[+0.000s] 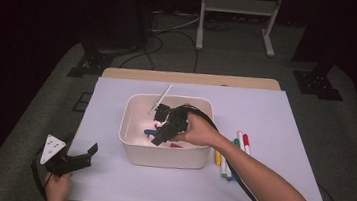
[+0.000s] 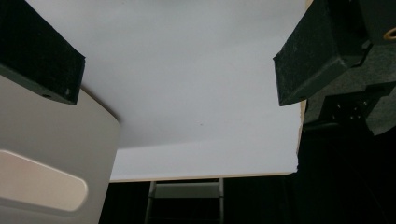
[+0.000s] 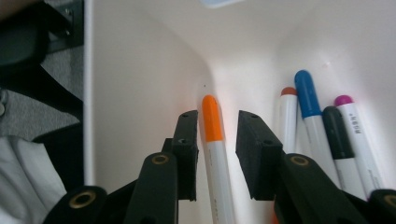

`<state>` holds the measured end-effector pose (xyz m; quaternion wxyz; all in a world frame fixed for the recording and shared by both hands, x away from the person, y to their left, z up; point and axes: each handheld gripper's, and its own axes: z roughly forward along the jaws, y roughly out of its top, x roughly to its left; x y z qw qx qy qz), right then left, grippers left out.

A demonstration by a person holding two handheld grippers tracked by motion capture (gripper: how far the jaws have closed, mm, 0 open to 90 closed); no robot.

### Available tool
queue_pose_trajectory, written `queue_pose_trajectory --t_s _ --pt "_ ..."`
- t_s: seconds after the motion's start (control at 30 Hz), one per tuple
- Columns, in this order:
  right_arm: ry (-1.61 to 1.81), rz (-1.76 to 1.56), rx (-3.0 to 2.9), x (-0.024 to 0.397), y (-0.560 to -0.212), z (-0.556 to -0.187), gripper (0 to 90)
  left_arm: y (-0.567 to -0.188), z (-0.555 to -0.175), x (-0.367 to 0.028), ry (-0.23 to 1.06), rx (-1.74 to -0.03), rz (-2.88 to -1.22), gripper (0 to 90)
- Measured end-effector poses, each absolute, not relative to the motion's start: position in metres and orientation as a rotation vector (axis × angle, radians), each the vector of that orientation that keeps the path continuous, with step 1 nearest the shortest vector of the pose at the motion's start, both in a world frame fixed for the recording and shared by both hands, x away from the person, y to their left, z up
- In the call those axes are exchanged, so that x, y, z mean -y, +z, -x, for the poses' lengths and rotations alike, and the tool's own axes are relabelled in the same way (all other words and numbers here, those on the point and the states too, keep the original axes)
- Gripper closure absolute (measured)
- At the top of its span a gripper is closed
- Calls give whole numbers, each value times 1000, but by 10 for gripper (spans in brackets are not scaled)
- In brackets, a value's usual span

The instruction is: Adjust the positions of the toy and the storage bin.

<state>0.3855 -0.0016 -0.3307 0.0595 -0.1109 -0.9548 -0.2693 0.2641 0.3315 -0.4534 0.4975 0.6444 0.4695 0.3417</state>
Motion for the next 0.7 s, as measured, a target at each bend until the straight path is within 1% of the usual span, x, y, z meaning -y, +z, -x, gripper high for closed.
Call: queue_pose_trajectory --t_s 0.13,0.33,0.5,0.7 --pt "-913 372 2886 21 -309 -381 665 -453 -264 -331 827 -1137 -1559 5" --pt "-1058 464 2876 67 -285 -376 632 -454 -264 -330 835 -1132 -1561 5" --pt "-1154 553 2869 110 -276 -370 610 -453 -264 -330 837 -1134 -1569 5" --pt "-1220 709 2855 163 -273 -361 574 -453 -264 -329 842 -1133 -1571 5"
